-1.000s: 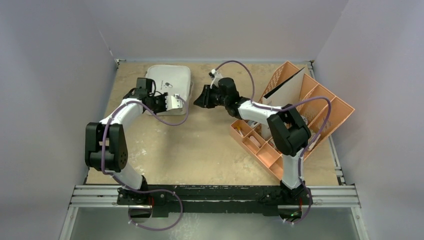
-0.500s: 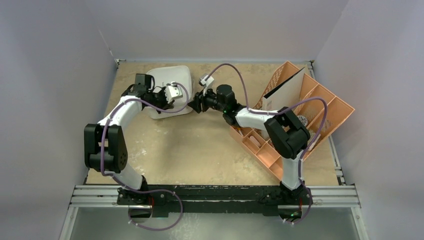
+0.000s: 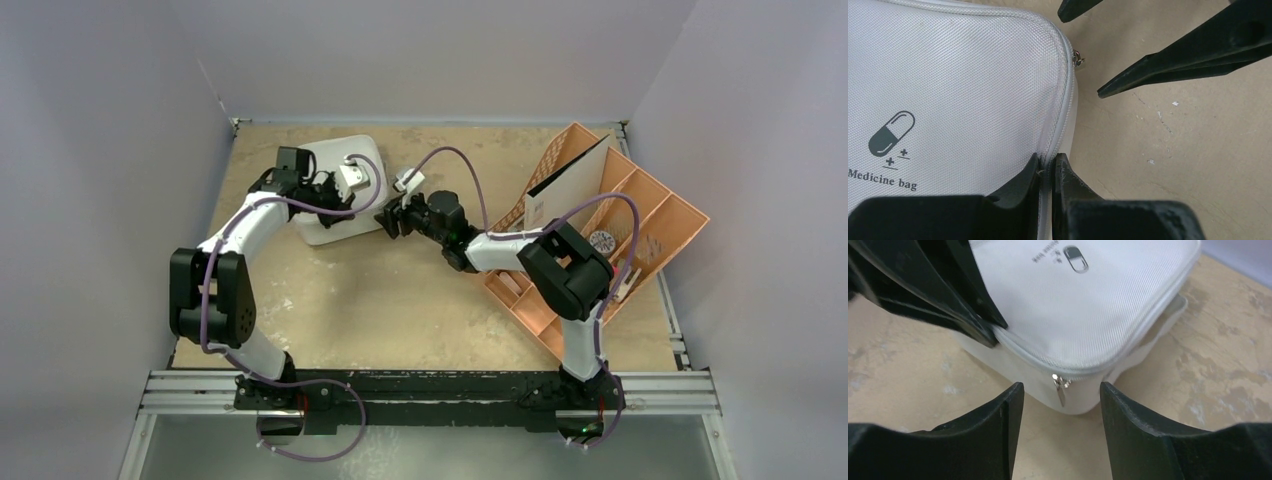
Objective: Organize the medicine kit
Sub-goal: Zip the medicine box at the center of the board.
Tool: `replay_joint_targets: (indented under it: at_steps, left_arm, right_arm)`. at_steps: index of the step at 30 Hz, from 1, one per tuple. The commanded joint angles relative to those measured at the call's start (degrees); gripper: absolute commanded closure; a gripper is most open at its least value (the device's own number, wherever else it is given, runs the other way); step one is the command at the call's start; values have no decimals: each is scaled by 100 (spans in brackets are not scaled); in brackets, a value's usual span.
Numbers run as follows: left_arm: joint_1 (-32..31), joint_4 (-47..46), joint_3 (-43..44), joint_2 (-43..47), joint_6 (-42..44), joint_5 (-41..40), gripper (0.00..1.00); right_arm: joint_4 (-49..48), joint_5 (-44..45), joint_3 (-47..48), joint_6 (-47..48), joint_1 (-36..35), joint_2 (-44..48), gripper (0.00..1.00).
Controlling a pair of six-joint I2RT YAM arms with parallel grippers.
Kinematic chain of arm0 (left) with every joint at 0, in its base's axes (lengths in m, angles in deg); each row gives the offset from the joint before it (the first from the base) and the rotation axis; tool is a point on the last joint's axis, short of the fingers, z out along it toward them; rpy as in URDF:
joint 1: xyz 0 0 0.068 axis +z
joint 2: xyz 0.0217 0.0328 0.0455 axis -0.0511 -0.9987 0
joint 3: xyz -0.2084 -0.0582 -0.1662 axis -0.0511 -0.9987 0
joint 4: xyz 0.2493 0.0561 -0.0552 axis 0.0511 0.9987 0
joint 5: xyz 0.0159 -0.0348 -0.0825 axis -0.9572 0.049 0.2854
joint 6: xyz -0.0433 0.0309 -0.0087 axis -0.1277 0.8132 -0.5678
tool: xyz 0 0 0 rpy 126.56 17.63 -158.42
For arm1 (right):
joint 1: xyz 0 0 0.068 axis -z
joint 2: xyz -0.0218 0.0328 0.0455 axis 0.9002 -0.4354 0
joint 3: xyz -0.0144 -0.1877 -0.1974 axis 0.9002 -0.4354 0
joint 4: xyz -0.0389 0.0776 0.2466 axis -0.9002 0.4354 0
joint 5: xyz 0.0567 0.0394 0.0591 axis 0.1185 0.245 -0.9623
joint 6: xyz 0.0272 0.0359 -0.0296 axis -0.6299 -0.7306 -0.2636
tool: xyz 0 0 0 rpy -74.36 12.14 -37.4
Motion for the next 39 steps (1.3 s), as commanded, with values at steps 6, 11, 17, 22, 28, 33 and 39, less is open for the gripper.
replay_joint_targets:
  at_steps: [6,11,17,22,28,33,39]
  left_arm:
    - [-72,-161,280,509,-618,344,100]
    - [-72,-144,201,604,-533,394,100]
    - [-81,-135,179,618,-529,428,100]
    - [-81,-137,181,627,-495,471,100]
    - [-81,-174,205,614,-527,519,100]
    - [-81,-205,218,576,-533,546,100]
    - [-81,-368,182,527,-669,497,100]
  right_arm:
    - [-1167,647,-574,4,-79,120,37]
    - [-1129,288,-376,13,-80,-46,40]
    - [-843,332,2,129,-89,-186,47]
    - [-579,390,249,169,-90,-297,55]
    - [-461,533,380,-9,-156,-388,72]
    - [-411,568,447,-150,-188,-428,86]
    - [-291,252,552,-255,-193,-446,100]
